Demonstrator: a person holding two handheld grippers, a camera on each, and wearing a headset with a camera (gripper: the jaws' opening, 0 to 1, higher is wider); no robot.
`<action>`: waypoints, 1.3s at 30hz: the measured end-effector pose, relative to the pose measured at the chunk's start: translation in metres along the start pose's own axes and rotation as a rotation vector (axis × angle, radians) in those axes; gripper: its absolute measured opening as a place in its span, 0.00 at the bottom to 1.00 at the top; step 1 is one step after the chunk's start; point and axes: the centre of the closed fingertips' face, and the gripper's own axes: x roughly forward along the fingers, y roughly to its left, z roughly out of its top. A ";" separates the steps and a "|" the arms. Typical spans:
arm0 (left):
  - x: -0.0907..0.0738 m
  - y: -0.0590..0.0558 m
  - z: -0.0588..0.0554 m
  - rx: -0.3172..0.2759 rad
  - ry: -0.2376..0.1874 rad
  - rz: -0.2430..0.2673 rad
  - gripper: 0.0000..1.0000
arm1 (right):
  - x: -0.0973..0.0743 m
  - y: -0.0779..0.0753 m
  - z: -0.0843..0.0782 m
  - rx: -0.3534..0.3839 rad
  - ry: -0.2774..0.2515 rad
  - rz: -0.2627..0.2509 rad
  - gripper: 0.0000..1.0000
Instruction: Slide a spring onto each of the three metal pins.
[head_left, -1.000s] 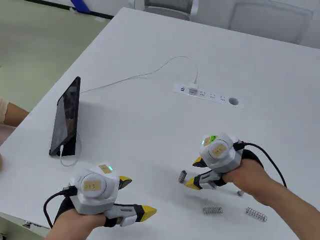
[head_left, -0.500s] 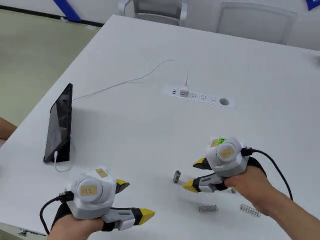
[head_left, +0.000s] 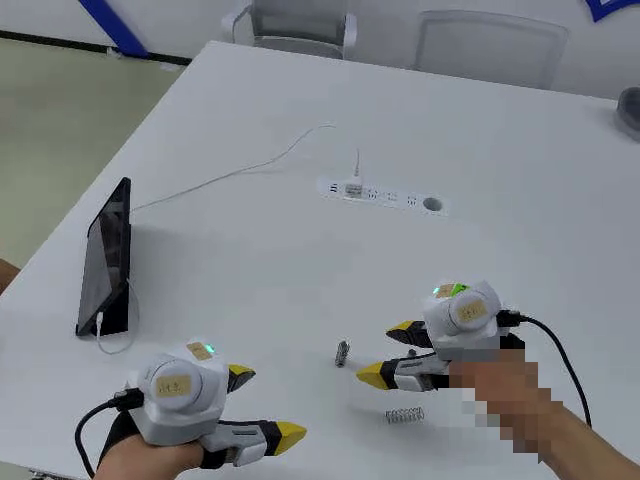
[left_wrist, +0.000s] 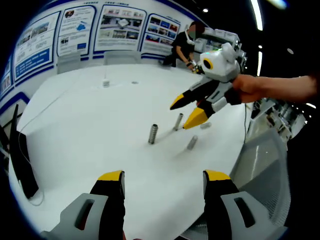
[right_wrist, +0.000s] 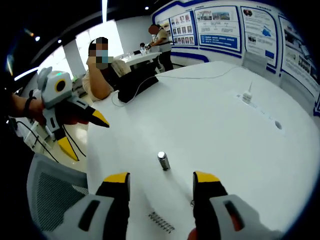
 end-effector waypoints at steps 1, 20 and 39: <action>0.001 -0.001 0.001 0.003 0.001 -0.001 0.65 | -0.002 -0.001 0.000 0.010 -0.008 -0.006 0.52; 0.012 -0.013 0.008 0.023 0.015 -0.018 0.65 | -0.030 -0.002 -0.016 0.107 -0.091 -0.059 0.62; 0.027 -0.022 0.007 0.032 0.035 -0.042 0.66 | -0.056 0.005 -0.054 0.180 -0.113 -0.095 0.71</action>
